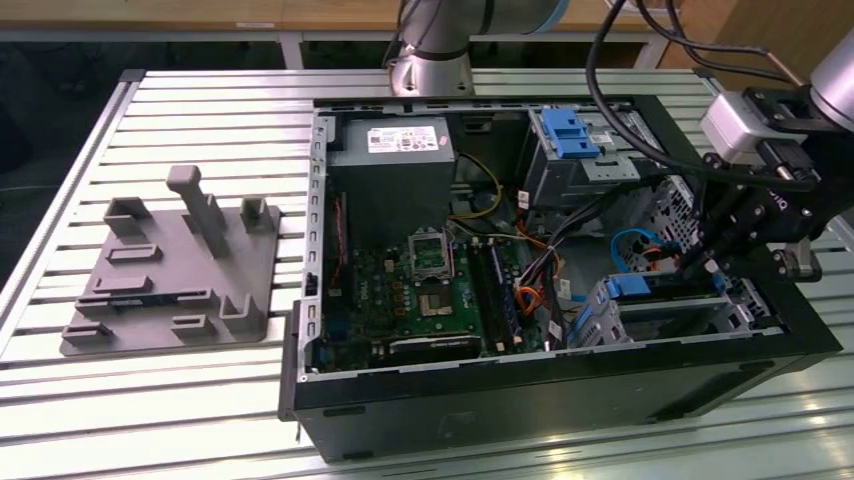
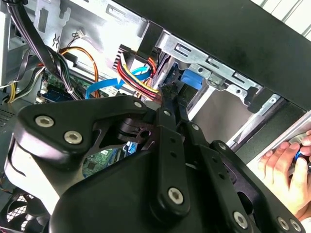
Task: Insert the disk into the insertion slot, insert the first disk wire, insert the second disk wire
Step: 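Insert the first disk wire, then insert the second disk wire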
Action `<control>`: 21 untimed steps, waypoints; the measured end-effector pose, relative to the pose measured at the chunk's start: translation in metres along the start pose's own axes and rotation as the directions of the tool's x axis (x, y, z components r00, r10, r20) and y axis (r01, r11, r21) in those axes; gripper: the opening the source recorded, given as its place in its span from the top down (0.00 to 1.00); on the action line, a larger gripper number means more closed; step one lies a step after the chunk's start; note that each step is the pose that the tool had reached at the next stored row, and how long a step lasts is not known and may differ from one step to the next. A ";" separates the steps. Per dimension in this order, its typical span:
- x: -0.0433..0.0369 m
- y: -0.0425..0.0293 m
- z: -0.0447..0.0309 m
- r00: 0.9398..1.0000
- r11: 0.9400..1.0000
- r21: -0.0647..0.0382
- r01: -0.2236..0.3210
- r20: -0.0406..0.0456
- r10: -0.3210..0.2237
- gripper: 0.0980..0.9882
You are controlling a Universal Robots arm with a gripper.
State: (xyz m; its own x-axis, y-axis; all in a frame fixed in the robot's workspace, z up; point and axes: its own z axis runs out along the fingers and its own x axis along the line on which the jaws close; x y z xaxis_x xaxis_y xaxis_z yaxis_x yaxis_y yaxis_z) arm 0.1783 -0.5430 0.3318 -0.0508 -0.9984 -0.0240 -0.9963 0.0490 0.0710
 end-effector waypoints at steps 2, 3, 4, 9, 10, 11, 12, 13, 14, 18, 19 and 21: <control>0.0000 -0.0002 0.0010 1.000 1.000 0.000 0.002 0.000 -0.002 0.93; 0.0001 -0.0003 0.0016 1.000 1.000 0.000 0.003 0.000 -0.003 0.93; 0.0002 -0.0005 0.0032 1.000 1.000 0.000 0.006 -0.001 -0.006 0.93; 0.0001 -0.0001 -0.0025 1.000 1.000 -0.001 0.011 -0.001 -0.011 0.78; -0.0008 0.0005 -0.0091 1.000 1.000 -0.001 0.011 -0.001 -0.011 0.72; -0.0014 0.0007 -0.0119 1.000 1.000 -0.001 0.011 -0.001 -0.011 0.72; -0.0022 0.0009 -0.0146 1.000 1.000 -0.001 0.011 -0.001 -0.011 0.65; -0.0032 0.0012 -0.0175 1.000 1.000 -0.001 0.011 -0.001 -0.011 0.65; -0.0041 0.0014 -0.0205 1.000 1.000 -0.001 0.011 -0.001 -0.011 0.58; -0.0051 0.0016 -0.0227 1.000 1.000 -0.001 0.011 -0.002 -0.011 0.58; -0.0051 0.0016 -0.0228 1.000 1.000 -0.001 0.011 -0.002 -0.011 0.58; -0.0052 0.0016 -0.0229 1.000 1.000 0.000 0.010 -0.007 -0.010 0.58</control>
State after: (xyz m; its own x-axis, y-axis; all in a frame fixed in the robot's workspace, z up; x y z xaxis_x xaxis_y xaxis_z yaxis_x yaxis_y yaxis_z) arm 0.1785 -0.5383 0.3548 -0.0400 -0.9990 -0.0176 -0.9967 0.0386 0.0711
